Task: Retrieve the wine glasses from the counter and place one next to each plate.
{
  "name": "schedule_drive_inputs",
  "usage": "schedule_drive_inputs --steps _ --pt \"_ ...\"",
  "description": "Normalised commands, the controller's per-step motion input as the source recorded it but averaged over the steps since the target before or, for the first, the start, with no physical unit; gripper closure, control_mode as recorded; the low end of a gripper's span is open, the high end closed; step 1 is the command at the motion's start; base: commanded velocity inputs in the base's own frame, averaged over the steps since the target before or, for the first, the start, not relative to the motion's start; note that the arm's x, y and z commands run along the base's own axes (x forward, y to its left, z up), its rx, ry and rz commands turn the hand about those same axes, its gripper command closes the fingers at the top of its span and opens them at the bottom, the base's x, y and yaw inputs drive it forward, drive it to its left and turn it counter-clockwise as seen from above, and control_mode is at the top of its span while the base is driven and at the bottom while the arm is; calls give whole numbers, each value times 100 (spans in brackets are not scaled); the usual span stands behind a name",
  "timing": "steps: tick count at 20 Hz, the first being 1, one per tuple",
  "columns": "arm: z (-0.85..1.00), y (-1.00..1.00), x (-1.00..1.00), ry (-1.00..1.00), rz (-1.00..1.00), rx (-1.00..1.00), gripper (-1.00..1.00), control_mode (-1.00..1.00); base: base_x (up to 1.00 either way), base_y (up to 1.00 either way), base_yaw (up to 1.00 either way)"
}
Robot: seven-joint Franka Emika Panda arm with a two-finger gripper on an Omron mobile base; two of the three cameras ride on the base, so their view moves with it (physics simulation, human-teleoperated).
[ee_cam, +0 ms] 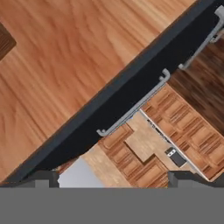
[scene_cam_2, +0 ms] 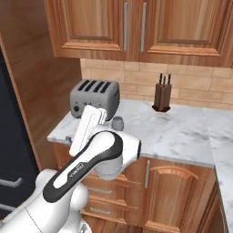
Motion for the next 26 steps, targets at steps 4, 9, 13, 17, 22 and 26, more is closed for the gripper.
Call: schedule_drive_inputs --steps 4,9,13,17,22,26 --pt "0 0 0 0 0 0 -100 100 97 -2 0" --pt "0 0 0 0 0 0 -100 100 25 -1 -5" --pt "0 0 0 0 0 0 -100 100 -14 -3 -6" --pt "0 0 0 0 0 0 -100 100 -43 -16 -6" --pt "0 0 0 0 0 0 -100 100 -16 -17 -4" --pt "0 0 0 0 0 0 -100 100 29 -7 -9"
